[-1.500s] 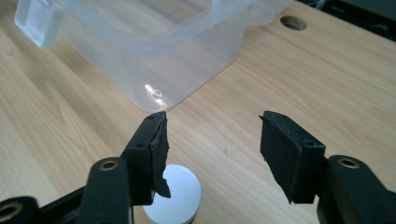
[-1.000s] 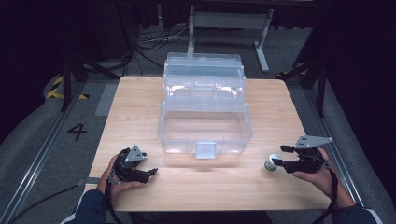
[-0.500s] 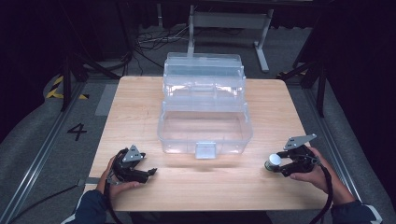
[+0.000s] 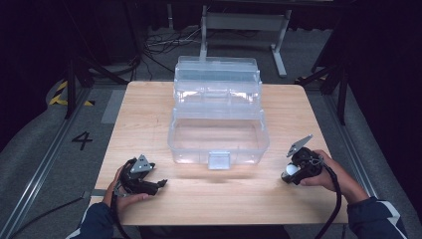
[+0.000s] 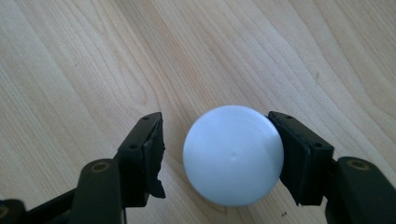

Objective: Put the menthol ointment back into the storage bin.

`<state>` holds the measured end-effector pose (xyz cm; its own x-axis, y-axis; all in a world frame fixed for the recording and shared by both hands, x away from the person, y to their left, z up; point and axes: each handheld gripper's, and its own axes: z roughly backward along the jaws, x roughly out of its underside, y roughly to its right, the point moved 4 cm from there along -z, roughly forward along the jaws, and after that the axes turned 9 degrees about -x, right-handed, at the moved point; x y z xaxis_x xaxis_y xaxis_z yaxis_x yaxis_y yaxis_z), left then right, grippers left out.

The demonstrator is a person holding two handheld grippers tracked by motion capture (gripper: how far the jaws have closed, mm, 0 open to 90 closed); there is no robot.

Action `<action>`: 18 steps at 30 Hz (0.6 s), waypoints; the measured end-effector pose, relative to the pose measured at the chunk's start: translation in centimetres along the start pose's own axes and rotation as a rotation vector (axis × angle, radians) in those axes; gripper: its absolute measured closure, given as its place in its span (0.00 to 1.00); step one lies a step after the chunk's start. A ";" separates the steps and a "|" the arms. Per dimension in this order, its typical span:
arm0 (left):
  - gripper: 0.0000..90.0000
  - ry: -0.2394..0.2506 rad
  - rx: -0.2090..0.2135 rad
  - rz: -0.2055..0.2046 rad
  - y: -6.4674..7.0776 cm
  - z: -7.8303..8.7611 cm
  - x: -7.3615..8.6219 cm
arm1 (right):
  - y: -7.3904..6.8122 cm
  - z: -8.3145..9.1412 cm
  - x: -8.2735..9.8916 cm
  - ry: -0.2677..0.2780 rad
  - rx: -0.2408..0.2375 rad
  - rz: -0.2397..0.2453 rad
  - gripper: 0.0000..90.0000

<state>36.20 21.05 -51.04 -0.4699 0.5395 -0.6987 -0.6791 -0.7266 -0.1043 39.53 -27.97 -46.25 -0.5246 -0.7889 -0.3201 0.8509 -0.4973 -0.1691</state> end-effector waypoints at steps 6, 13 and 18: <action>0.25 0.000 0.002 0.001 0.0 0.0 0.0 | 0.1 -0.2 -0.4 -0.043 -0.004 0.003 0.47; 0.25 0.000 0.001 0.002 0.0 0.0 0.0 | 0.4 -0.5 -0.3 -0.064 0.002 -0.007 0.53; 0.25 0.000 0.002 0.003 0.0 0.0 0.0 | 0.4 -0.4 -0.2 -0.065 0.012 -0.005 0.56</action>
<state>36.20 21.06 -51.04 -0.4718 0.5373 -0.6991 -0.6790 -0.7272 -0.1008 39.98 -27.88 -46.64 -0.5301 -0.8079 -0.2577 0.8480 -0.5057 -0.1589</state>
